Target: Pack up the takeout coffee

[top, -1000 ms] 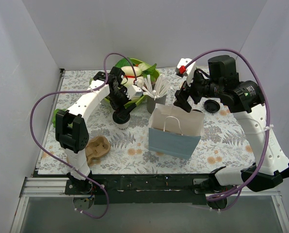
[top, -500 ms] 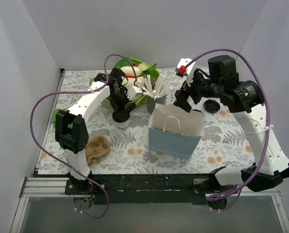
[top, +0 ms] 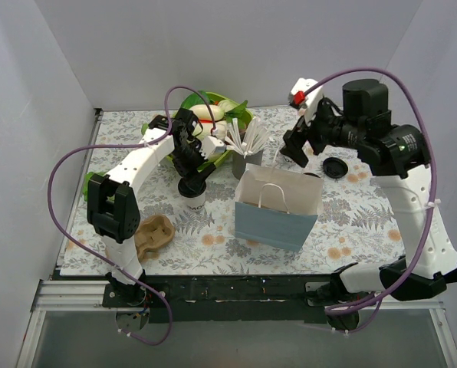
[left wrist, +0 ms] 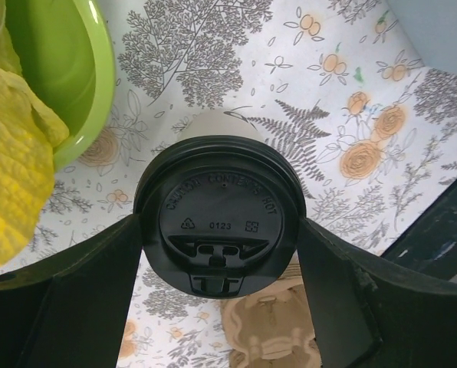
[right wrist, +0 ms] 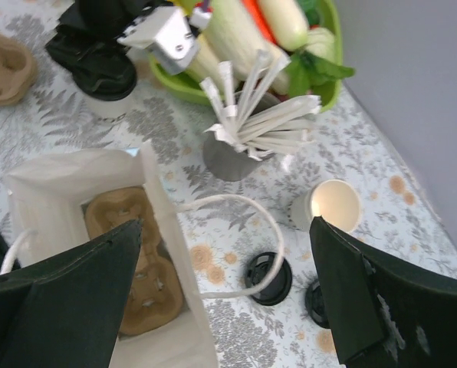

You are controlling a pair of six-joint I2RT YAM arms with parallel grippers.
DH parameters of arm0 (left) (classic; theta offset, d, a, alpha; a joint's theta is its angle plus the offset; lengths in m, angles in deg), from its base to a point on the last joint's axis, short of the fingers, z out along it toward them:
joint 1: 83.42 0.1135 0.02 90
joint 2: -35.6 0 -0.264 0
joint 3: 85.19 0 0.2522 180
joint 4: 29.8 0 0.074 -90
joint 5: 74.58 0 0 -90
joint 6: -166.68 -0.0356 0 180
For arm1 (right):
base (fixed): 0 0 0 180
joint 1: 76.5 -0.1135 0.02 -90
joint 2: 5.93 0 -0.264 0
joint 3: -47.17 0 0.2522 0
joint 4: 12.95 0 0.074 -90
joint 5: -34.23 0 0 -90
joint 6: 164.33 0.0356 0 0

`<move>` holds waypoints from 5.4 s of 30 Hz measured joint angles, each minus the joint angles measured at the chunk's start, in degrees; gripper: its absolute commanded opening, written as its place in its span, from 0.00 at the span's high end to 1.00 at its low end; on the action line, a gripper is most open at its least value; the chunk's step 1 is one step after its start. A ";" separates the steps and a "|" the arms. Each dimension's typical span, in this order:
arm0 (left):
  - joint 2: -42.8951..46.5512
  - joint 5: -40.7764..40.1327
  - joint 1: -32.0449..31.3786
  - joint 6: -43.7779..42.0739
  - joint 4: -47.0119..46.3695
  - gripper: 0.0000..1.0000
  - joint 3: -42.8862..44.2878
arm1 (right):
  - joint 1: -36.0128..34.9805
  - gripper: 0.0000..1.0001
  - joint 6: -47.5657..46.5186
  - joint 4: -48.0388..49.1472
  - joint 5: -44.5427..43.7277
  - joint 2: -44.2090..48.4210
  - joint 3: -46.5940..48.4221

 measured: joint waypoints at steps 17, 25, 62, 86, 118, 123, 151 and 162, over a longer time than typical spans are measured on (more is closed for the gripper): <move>14.93 5.66 -0.11 9.11 2.64 1.00 1.70 | 12.96 0.03 -8.59 -6.51 8.46 2.95 -13.55; 17.64 6.75 -0.13 11.19 0.55 1.00 1.99 | 12.96 0.49 -15.28 -7.82 11.34 2.40 -18.60; 35.30 25.86 -4.00 18.75 -9.86 1.00 12.41 | -6.27 0.99 -3.48 3.04 3.48 10.36 -25.44; 20.17 25.59 -14.51 -6.25 -3.74 1.00 10.54 | -6.27 0.99 0.76 7.10 1.42 6.32 -21.44; 21.94 8.74 -27.08 -33.29 -13.88 1.00 -12.70 | -7.26 0.99 0.70 11.08 4.57 10.01 -25.24; 21.97 4.26 -29.09 -33.86 -13.92 1.00 -12.96 | -10.12 0.99 0.46 12.22 3.15 11.41 -26.18; 26.01 -7.41 -33.07 -37.29 -24.46 1.00 -25.64 | -17.90 0.99 1.75 19.56 -1.44 18.12 -37.29; 25.90 -9.46 -33.16 -39.50 -25.88 1.00 -26.34 | -17.88 0.99 3.85 19.98 -0.17 18.12 -37.62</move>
